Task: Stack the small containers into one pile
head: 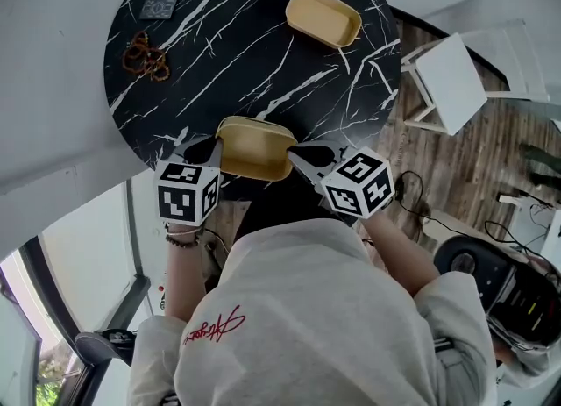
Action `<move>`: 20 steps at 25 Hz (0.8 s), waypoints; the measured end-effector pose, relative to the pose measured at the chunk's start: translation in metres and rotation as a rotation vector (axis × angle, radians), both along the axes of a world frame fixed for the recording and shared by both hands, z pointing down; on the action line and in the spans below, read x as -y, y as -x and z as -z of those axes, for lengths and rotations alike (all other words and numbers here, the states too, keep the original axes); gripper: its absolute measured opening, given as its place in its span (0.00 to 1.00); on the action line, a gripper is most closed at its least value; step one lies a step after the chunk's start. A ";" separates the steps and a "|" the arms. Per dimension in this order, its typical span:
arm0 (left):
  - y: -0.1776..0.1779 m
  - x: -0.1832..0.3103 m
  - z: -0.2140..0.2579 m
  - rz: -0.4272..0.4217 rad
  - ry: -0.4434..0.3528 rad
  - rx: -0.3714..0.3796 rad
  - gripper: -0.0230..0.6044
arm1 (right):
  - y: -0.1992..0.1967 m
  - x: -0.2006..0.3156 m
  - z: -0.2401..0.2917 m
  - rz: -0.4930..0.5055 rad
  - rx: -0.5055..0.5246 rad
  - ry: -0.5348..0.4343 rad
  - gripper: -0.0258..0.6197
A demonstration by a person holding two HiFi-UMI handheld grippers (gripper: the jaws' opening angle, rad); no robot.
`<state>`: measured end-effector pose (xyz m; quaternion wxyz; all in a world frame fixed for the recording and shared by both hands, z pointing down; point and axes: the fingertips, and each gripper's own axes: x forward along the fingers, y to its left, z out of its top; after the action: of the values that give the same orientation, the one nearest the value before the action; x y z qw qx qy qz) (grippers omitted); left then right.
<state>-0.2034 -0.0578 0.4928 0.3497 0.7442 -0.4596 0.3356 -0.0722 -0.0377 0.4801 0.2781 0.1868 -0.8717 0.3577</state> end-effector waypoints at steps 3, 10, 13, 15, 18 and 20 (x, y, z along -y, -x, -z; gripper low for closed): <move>-0.016 -0.004 0.000 -0.029 0.038 -0.006 0.08 | 0.015 0.001 0.014 0.011 0.077 0.064 0.05; 0.000 -0.006 -0.024 0.080 0.092 -0.018 0.08 | -0.012 0.020 0.023 -0.008 -0.014 -0.344 0.10; 0.006 -0.003 -0.027 0.129 0.094 -0.039 0.08 | -0.028 0.018 0.003 -0.064 -0.073 -0.354 0.26; 0.005 -0.002 -0.028 0.145 0.096 -0.050 0.08 | -0.024 0.012 -0.010 -0.083 -0.077 -0.311 0.25; 0.002 -0.001 -0.029 0.163 0.103 -0.069 0.08 | -0.019 0.016 -0.022 -0.117 -0.107 -0.307 0.18; 0.002 0.000 -0.028 0.168 0.105 -0.071 0.08 | -0.018 0.027 -0.024 -0.141 -0.112 -0.288 0.14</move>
<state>-0.2056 -0.0583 0.5209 0.4313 0.6952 -0.4893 0.3021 -0.0544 -0.0644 0.5039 0.2708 0.3049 -0.8819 0.2366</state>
